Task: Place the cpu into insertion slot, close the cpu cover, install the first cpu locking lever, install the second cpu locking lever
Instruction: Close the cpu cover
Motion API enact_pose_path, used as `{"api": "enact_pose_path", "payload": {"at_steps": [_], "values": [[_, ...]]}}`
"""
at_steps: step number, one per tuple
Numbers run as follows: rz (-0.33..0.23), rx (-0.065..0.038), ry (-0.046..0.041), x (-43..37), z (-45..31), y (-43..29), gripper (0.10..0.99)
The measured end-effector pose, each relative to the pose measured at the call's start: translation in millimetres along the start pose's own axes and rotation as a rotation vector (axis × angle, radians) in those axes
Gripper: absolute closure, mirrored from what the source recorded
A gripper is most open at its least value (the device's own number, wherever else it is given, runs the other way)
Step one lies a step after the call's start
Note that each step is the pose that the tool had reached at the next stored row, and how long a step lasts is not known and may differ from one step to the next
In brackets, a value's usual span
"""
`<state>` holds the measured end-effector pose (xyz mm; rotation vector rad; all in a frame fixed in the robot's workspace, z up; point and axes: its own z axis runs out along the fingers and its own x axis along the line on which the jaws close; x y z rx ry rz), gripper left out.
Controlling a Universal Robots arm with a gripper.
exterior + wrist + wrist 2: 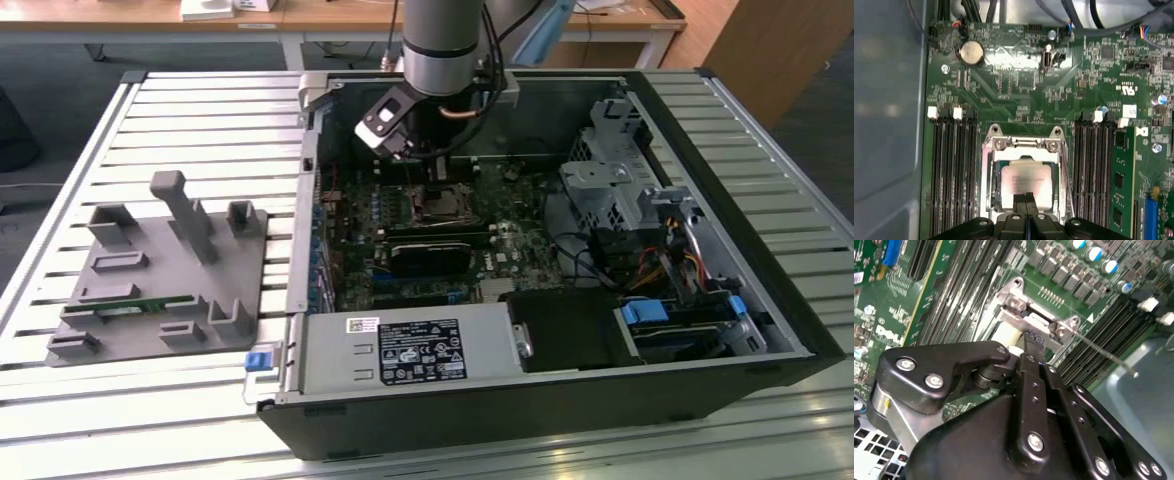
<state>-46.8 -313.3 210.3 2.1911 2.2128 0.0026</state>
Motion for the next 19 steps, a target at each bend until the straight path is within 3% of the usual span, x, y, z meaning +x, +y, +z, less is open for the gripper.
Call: {"api": "enact_pose_path", "payload": {"at_steps": [6, 19], "values": [[0.0, 0.0, -0.0001, 0.1, 2.9, -6.2, 0.98], [-0.001, 0.001, -0.0008, 0.7, 12.9, -5.7, 0.98]]}}
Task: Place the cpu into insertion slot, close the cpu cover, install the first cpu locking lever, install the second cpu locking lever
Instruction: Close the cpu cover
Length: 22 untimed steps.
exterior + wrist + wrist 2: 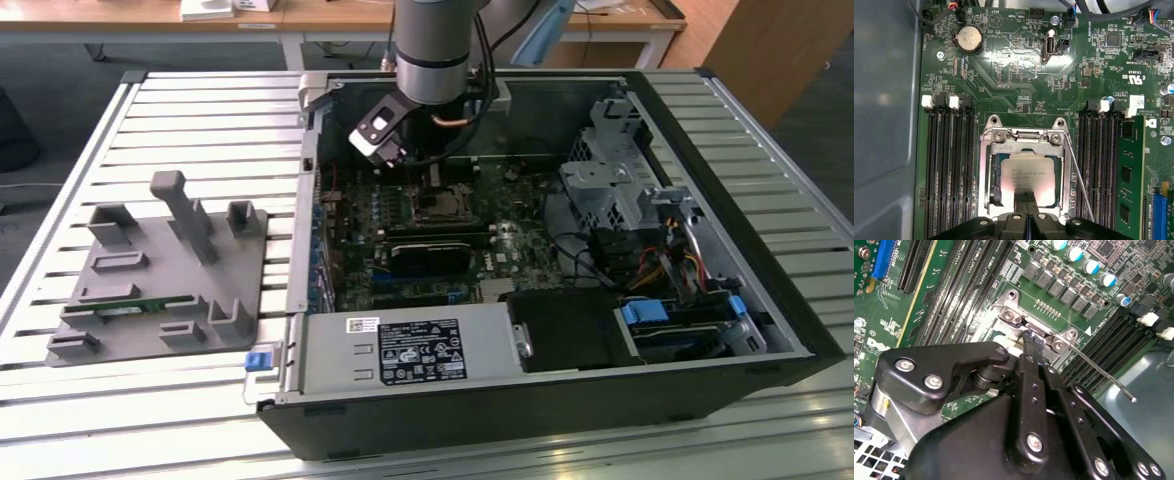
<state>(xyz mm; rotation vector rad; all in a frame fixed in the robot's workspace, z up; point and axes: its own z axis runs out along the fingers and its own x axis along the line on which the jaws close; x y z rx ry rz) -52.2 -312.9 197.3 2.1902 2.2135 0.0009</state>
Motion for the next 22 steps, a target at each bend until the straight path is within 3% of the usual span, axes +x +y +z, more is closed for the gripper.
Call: {"api": "enact_pose_path", "payload": {"at_steps": [8, 13, 16, 20, 22], "values": [[0.0, 0.002, -0.0019, -0.6, -0.4, 3.0, 0.98], [0.0, 0.0, 0.002, 0.9, -0.2, 7.1, 0.98], [0.0, -0.002, 0.0051, 1.1, -4.2, 7.6, 0.98], [0.0, -0.001, 0.0036, 0.5, -15.8, 7.6, 0.98], [0.0, -0.001, 0.0039, 0.5, -16.3, 8.4, 0.98]]}}
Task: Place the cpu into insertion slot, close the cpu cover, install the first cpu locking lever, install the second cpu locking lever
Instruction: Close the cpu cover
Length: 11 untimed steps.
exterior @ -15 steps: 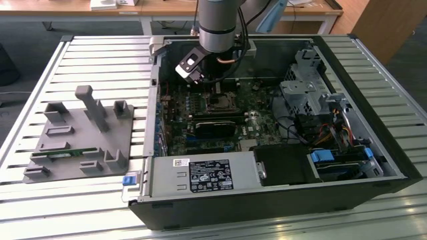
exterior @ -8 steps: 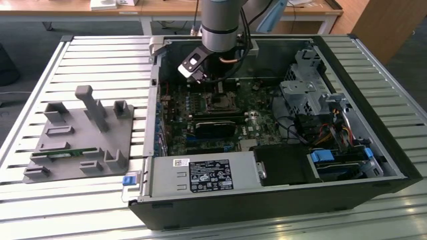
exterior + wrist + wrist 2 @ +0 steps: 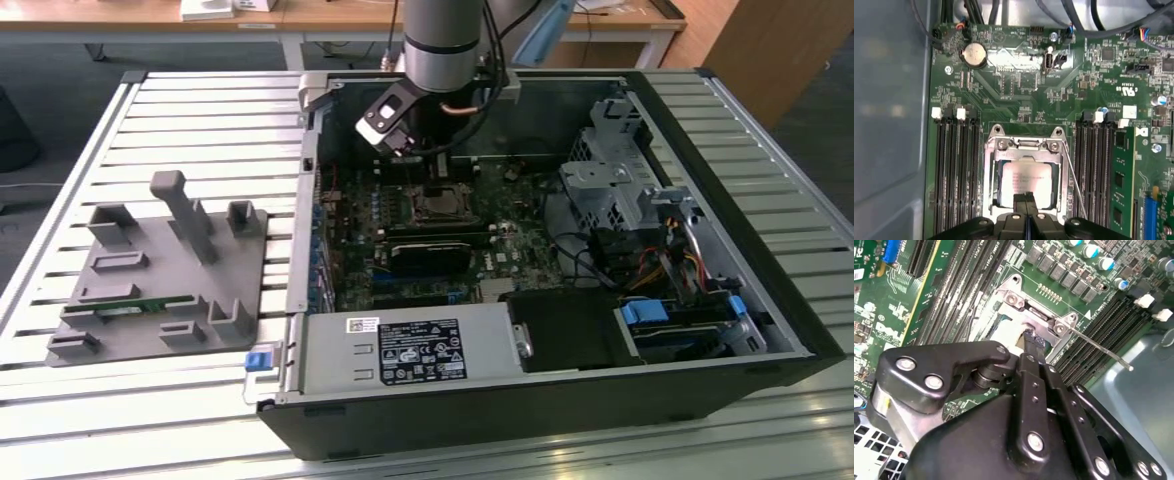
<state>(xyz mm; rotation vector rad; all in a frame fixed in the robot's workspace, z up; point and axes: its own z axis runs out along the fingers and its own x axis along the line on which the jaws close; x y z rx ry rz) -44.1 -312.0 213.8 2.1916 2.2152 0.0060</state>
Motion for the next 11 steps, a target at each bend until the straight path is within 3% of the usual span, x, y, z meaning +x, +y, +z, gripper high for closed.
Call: {"api": "enact_pose_path", "payload": {"at_steps": [11], "values": [[0.0, 0.0, -0.0002, -0.1, 0.1, 9.2, 0.98]]}}
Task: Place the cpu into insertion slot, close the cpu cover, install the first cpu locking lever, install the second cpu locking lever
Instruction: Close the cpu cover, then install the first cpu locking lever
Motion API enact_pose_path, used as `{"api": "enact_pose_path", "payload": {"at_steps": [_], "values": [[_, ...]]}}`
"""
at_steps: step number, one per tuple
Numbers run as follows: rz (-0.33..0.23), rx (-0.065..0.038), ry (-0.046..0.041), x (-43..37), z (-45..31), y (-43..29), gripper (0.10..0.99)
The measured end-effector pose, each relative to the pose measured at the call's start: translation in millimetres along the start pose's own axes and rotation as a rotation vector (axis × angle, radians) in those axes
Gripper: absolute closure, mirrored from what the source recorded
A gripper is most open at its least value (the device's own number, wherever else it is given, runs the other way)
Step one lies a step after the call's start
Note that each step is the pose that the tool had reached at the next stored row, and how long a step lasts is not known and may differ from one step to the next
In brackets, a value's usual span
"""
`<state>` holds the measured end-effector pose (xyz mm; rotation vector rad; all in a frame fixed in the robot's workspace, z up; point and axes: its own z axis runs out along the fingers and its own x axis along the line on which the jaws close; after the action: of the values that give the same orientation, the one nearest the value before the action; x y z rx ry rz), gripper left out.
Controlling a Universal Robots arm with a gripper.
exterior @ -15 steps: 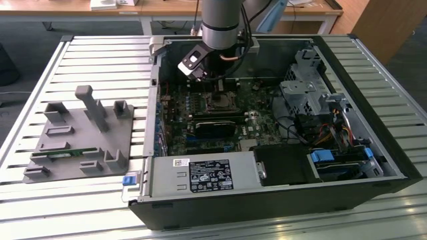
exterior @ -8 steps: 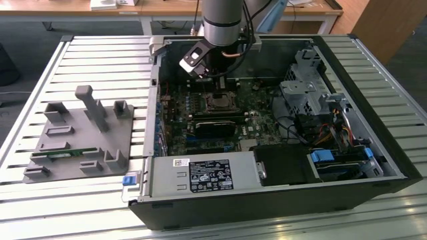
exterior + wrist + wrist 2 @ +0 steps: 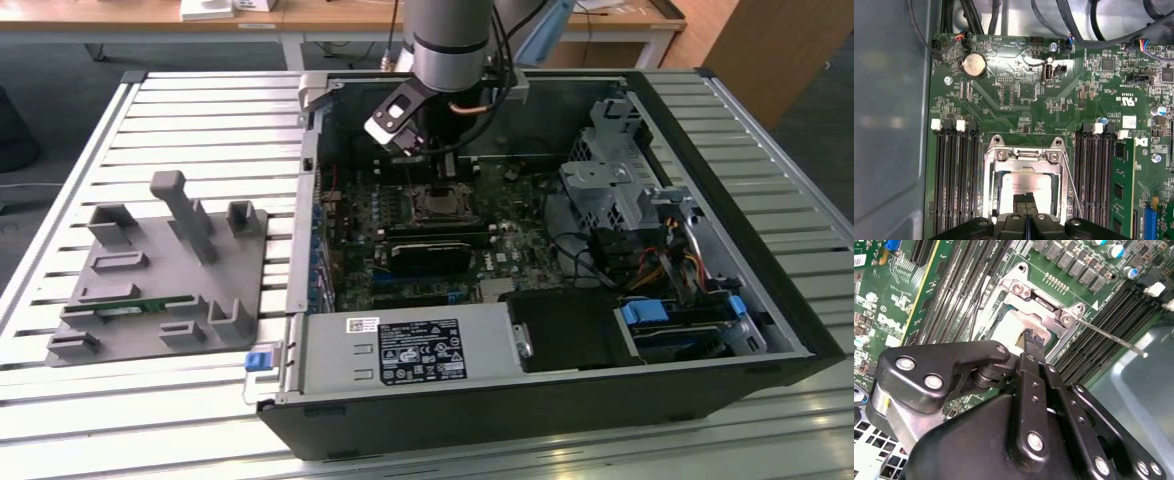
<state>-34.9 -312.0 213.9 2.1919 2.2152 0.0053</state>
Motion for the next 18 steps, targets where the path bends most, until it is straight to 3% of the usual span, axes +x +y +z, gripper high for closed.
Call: {"api": "enact_pose_path", "payload": {"at_steps": [18], "values": [[0.0, 0.0, 0.0001, -0.1, -2.2, 1.5, 0.98]]}}
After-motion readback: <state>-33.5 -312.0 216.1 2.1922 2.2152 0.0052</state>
